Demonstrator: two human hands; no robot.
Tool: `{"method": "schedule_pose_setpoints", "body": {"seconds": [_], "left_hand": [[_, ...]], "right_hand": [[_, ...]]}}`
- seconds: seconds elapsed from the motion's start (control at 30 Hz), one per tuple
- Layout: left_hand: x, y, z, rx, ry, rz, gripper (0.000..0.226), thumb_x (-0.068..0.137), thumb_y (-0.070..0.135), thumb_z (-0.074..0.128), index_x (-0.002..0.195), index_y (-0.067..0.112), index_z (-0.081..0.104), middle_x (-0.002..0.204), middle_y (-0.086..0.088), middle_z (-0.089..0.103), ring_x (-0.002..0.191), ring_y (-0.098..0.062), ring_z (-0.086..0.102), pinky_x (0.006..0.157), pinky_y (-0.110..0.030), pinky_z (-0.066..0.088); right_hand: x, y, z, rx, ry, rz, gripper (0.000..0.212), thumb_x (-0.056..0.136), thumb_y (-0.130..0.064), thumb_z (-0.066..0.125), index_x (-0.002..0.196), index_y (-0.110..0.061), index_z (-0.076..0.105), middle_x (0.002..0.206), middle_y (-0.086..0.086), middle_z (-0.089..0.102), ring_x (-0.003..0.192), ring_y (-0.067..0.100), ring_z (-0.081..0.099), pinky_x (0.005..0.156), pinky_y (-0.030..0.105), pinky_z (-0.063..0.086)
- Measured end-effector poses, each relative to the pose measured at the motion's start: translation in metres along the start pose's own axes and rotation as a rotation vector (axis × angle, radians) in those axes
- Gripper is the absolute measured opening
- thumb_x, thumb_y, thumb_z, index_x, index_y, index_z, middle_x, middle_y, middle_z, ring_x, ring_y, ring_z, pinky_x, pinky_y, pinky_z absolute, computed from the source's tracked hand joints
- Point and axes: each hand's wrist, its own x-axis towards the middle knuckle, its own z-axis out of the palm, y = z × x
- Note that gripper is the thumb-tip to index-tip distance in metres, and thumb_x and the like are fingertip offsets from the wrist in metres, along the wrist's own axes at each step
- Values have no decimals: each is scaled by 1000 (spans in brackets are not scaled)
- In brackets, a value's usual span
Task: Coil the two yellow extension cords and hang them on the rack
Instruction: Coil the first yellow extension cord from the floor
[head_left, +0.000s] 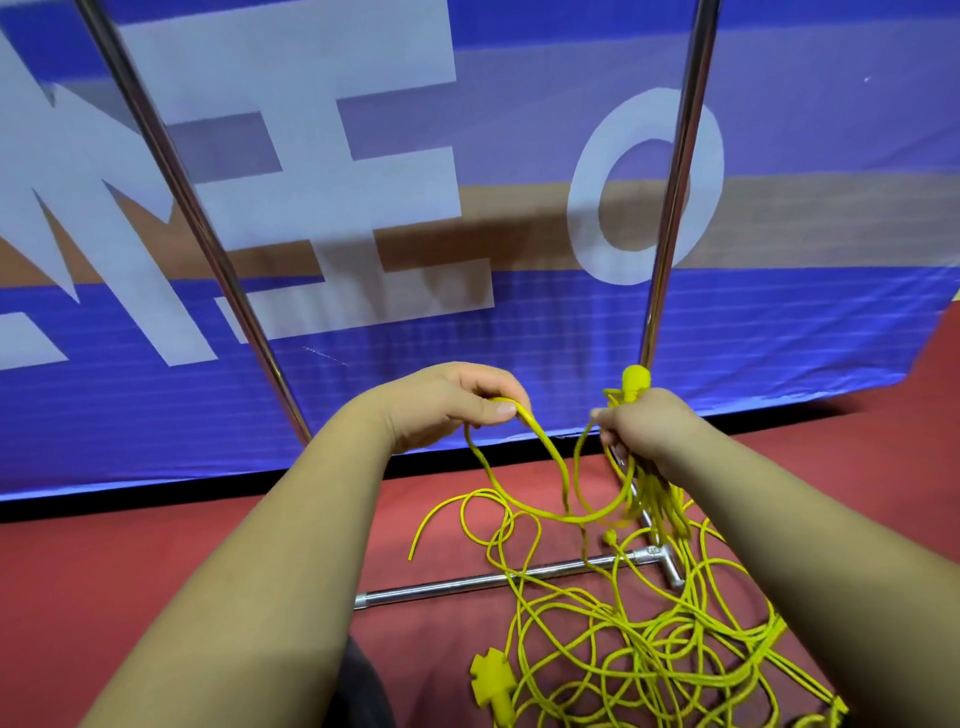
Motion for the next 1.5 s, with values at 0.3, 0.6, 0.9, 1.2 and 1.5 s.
{"method": "schedule_pose_setpoints", "body": {"seconds": [0.3,0.6,0.9,1.2,1.5], "left_hand": [[28,-20,15,153,407,-30,12,98,25,73,105,17,78,88,11,72,81,2,62,77,-14,45],[36,-25,33,600,724,-281,34,88,42,80,96,19,56,95,1,65,80,-17,62,69,-35,50],[44,-35,80,173,189,-136,14,99,14,70,110,9,75,93,1,70,81,-6,61,81,-23,52],[48,-28,82,58,260,-105,17,93,16,77,110,12,79,90,2,75,80,-6,66,79,-22,53],[54,-21,105,117,447,-65,13,83,23,83,93,21,76,76,4,73,69,-18,71,77,-39,62]], "right_hand": [[-32,-19,13,445,-469,-74,25,106,-31,65,113,-8,71,86,10,75,69,26,72,73,42,63],[-28,-22,25,714,-279,-47,18,107,-31,65,96,-16,62,67,2,57,45,14,48,47,28,48],[-18,-26,16,693,16,-104,29,104,-29,69,85,-8,68,70,5,66,51,14,60,47,29,50],[-22,-26,9,697,124,-163,31,101,-29,72,84,-3,73,74,11,75,62,25,69,56,34,59],[-22,-24,9,715,157,-158,26,97,-29,78,79,-11,73,75,4,79,75,34,70,76,55,64]]}}
